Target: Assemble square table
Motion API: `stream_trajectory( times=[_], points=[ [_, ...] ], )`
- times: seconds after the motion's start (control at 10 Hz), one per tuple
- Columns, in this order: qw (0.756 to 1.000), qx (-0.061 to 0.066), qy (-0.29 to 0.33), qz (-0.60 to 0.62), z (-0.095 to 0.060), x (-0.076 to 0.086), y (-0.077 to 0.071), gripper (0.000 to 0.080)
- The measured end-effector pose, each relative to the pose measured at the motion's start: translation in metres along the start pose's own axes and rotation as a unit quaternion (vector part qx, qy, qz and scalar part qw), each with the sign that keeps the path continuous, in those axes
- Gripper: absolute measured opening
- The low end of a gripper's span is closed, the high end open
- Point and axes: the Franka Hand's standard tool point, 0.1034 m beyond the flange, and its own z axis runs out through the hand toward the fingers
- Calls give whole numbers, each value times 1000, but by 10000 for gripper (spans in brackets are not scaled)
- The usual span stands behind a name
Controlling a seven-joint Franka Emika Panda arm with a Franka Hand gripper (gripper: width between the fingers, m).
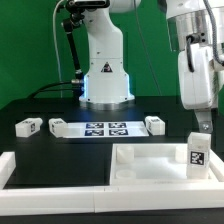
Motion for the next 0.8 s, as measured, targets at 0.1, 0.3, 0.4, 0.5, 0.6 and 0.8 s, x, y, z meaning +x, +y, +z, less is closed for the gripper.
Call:
stream_trajectory(
  times=[0.1,0.3,0.4,0.5,0.6,0.8],
  points=[
    [999,-1,-2,-51,-5,1,5,649],
    [993,-7,-6,-120,-12,-1,18,649],
    [991,-9,-4,-130,-14,-4,22,649],
    [992,-8,-3,-128,-12,-2,21,649],
    [992,-9,-3,-128,-11,-1,21,649],
    [990,-6,-2,-138,-10,-2,23,649]
  ],
)
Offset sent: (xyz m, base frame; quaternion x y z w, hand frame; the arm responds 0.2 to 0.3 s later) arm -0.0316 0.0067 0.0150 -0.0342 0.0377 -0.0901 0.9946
